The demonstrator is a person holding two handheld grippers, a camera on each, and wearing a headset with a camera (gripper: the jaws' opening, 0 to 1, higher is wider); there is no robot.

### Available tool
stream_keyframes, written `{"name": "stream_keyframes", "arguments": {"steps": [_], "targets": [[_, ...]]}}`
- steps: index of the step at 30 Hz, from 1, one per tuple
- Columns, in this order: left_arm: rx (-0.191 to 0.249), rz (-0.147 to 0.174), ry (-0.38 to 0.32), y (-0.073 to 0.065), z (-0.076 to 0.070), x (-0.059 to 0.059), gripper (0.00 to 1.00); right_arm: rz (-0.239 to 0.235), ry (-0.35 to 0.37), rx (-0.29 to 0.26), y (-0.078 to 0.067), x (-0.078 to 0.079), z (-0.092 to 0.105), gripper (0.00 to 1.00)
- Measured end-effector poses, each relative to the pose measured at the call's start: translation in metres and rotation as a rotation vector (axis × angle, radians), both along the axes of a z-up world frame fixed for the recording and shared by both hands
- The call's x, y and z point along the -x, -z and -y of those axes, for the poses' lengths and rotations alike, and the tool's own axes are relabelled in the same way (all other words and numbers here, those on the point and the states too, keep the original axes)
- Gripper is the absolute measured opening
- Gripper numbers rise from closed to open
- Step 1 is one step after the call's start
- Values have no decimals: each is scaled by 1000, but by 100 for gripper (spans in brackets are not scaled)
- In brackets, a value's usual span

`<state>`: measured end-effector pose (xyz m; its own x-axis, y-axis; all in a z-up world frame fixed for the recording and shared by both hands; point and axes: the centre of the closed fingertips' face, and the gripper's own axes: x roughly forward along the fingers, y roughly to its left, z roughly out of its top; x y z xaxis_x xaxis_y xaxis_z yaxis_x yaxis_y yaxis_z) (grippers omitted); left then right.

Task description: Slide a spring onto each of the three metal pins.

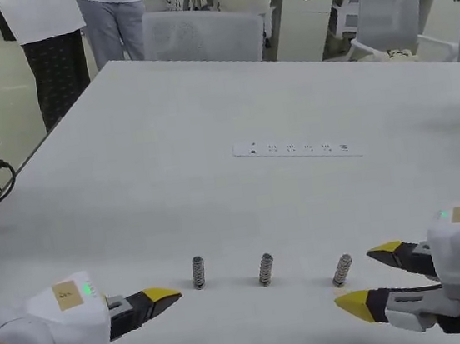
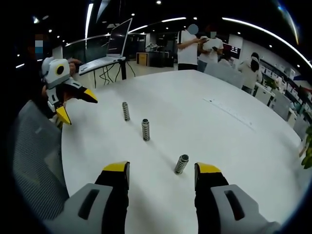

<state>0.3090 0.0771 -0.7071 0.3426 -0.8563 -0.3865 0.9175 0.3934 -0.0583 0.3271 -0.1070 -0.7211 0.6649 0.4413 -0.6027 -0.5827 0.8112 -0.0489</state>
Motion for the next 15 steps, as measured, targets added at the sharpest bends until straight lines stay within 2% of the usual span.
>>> {"name": "stream_keyframes", "arguments": {"steps": [15], "targets": [[2, -2, 2, 0, 1, 1, 51, -7, 16, -9, 2, 15, 4, 51]]}}
